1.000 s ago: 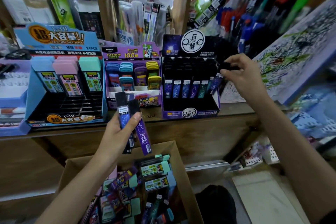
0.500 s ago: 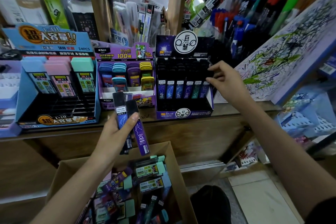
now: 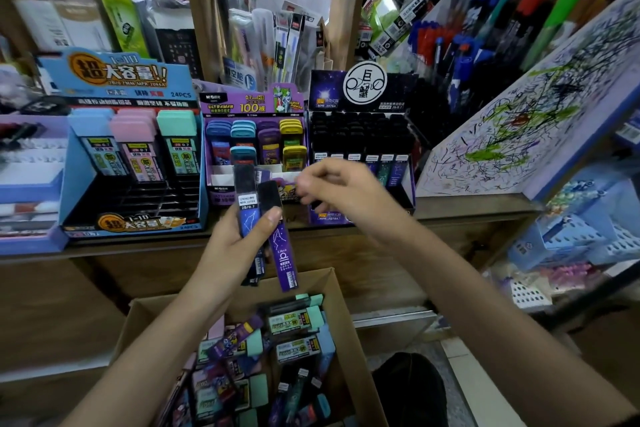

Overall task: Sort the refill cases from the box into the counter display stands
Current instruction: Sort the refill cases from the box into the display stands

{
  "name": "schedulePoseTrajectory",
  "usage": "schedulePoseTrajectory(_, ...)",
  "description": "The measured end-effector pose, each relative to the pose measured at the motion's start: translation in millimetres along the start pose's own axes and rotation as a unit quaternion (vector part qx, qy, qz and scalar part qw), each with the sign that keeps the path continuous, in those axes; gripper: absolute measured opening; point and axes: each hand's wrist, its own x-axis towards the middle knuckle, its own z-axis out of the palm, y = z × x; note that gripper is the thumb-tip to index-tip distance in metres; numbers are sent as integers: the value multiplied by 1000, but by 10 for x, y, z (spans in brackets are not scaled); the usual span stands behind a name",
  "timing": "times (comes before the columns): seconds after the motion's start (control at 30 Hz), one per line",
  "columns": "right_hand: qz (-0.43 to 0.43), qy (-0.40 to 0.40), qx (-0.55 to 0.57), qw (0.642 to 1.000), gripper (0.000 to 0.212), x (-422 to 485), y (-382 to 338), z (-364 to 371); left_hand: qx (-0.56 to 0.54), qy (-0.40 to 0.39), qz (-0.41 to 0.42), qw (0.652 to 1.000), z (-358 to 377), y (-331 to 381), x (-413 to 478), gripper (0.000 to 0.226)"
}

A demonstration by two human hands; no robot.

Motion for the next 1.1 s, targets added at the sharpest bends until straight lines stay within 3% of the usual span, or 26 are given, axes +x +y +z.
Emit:
schedulePoseTrajectory(0.17, 60, -51, 96, 992, 6, 91, -82, 343, 4, -7, 7, 1000, -92, 65, -56, 33)
schedulePoseTrajectory(0.3, 42, -48, 89, 994, 5, 114, -95, 333, 23, -12, 6, 1000, -172, 88, -92, 25)
schedulePoseTrajectory(0.43, 10, 68, 106, 992, 8, 200, -163, -39, 22, -10, 18, 1000, -233, 79, -85, 13)
schedulePoseTrajectory(0.53, -38, 179, 36, 982, 9, 261, -167, -375, 9, -5, 8, 1000, -272, 64, -86, 10)
schedulePoseTrajectory(0.63, -55, 235, -3, 970, 14, 321, -61, -524, 4, -10, 2, 1000, -292, 48, -107, 12)
schedulePoseTrajectory(1.0, -82, 198, -68, 974, 23, 476, 288, -399, 22, -38, 1, 999, -367, 12, -172, 28)
schedulePoseTrajectory(1.1, -67, 194, -89, 975, 16, 508, 332, -350, 42, -38, 2, 998, -368, -17, -189, 28)
